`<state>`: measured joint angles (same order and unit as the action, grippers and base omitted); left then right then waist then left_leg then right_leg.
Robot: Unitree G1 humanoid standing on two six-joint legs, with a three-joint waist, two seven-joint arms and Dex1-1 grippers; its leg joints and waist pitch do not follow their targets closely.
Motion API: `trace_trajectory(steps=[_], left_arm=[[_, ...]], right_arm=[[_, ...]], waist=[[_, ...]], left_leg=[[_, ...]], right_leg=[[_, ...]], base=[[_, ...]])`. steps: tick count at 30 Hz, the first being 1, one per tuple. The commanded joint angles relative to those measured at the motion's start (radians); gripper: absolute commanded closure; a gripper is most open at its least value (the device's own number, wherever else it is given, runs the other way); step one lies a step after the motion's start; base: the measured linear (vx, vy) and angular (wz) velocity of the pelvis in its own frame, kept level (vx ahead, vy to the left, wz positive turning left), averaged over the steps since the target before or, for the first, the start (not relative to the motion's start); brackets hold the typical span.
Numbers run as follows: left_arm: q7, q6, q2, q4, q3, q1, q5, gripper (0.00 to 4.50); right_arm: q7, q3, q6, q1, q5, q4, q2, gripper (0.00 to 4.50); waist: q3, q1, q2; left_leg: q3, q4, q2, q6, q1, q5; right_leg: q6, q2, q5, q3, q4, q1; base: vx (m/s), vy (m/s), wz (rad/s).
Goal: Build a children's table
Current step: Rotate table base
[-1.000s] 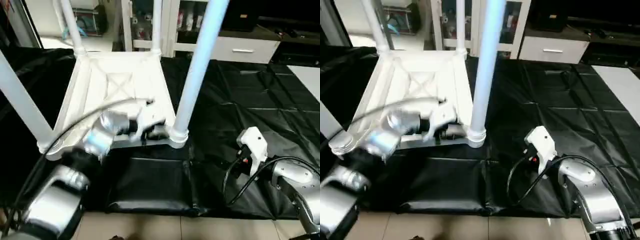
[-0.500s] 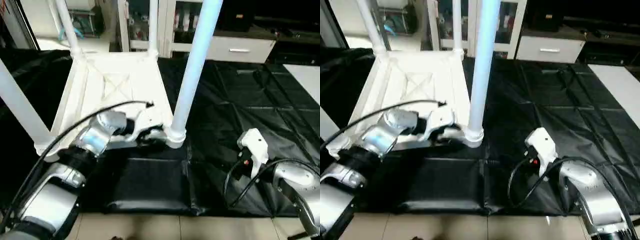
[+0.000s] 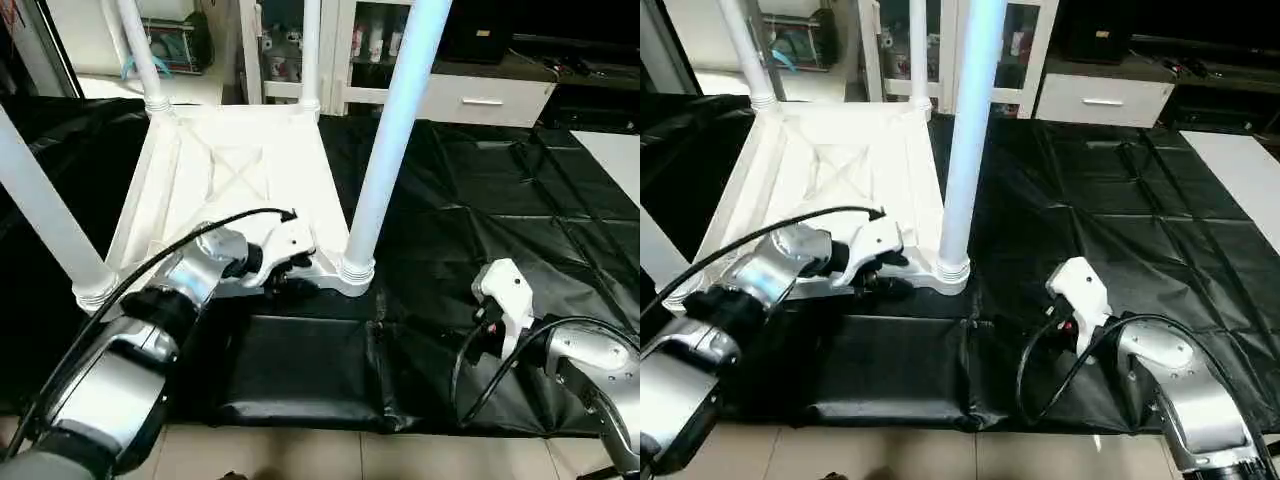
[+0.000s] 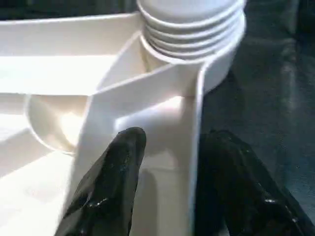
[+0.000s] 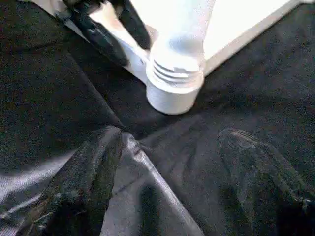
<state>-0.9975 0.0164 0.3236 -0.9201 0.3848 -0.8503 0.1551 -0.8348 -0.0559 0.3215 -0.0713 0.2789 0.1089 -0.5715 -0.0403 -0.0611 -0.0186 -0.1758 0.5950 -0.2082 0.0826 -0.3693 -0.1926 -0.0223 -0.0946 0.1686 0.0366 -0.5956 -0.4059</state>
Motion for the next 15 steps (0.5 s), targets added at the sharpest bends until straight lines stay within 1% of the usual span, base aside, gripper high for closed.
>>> trace_trajectory(steps=[1, 3, 4, 5, 6, 9, 10, 12, 15], left_arm=[[0.003, -0.008, 0.0, -0.022, -0.005, -0.023, 0.018, 2.12], [-0.013, -0.012, 0.001, -0.042, 0.0, -0.028, 0.023, 2.12], [-0.017, -0.015, 0.002, -0.047, 0.001, -0.029, 0.025, 2.28], [-0.019, -0.016, 0.002, -0.049, 0.002, -0.029, 0.025, 2.28], [-0.027, -0.018, 0.001, -0.059, 0.002, -0.032, 0.025, 2.46], [-0.045, -0.015, 0.002, -0.071, 0.007, -0.036, 0.026, 2.67], [-0.045, -0.016, 0.002, -0.074, 0.007, -0.037, 0.026, 2.78], [-0.044, -0.019, 0.0, -0.081, 0.004, -0.039, 0.026, 2.86], [-0.049, -0.019, -0.003, -0.088, 0.0, -0.042, 0.024, 3.19]], right_arm=[[-0.007, -0.004, 0.01, 0.008, 0.009, 0.015, -0.014, 1.06], [-0.009, -0.005, 0.011, 0.011, 0.008, 0.018, -0.015, 1.06], [-0.011, -0.005, 0.011, 0.011, 0.008, 0.018, -0.015, 1.06], [-0.011, -0.005, 0.011, 0.011, 0.008, 0.018, -0.015, 1.06], [-0.014, -0.003, 0.012, 0.011, 0.008, 0.019, -0.015, 1.06], [-0.018, -0.001, 0.012, 0.012, 0.007, 0.019, -0.018, 1.06], [-0.019, 0.0, 0.012, 0.012, 0.007, 0.019, -0.018, 1.06], [-0.02, 0.001, 0.012, 0.011, 0.007, 0.019, -0.018, 1.06], [-0.02, 0.001, 0.011, 0.01, 0.006, 0.018, -0.018, 1.06]], waist=[[0.061, -0.004, -0.008], [0.06, -0.003, -0.007], [0.06, -0.003, -0.006], [0.061, -0.004, -0.007], [0.06, -0.004, -0.007], [0.061, -0.004, -0.006], [0.061, -0.004, -0.007], [0.061, -0.004, -0.007], [0.061, -0.005, -0.008]], left_leg=[[-0.004, -0.068, -0.013, -0.067, 0.01, -0.166], [-0.004, -0.069, -0.013, -0.064, 0.01, -0.173], [-0.004, -0.07, -0.013, -0.063, 0.01, -0.177], [-0.004, -0.069, -0.014, -0.062, 0.011, -0.177], [-0.004, -0.07, -0.014, -0.061, 0.011, -0.178], [-0.004, -0.07, -0.014, -0.059, 0.011, -0.182], [-0.004, -0.07, -0.014, -0.061, 0.011, -0.181], [-0.004, -0.069, -0.014, -0.064, 0.011, -0.171], [-0.004, -0.069, -0.014, -0.069, 0.011, -0.166]], right_leg=[[0.258, -0.033, 0.083, -0.023, 0.052, 0.053], [0.258, -0.033, 0.098, -0.023, 0.054, 0.052], [0.257, -0.034, 0.102, -0.023, 0.055, 0.053], [0.258, -0.034, 0.102, -0.023, 0.054, 0.053], [0.259, -0.034, 0.101, -0.023, 0.054, 0.052], [0.261, -0.034, 0.101, -0.023, 0.054, 0.052], [0.263, -0.034, 0.095, -0.023, 0.053, 0.052], [0.269, -0.034, 0.075, -0.023, 0.051, 0.053], [0.273, -0.035, 0.071, -0.023, 0.051, 0.053]], base=[[0.0, 0.0, 0.0], [0.0, 0.0, 0.0], [0.0, 0.0, 0.0], [0.0, 0.0, 0.0], [0.0, 0.0, 0.0], [0.0, 0.0, 0.0], [0.0, 0.0, 0.0], [0.0, 0.0, 0.0], [0.0, 0.0, 0.0]])
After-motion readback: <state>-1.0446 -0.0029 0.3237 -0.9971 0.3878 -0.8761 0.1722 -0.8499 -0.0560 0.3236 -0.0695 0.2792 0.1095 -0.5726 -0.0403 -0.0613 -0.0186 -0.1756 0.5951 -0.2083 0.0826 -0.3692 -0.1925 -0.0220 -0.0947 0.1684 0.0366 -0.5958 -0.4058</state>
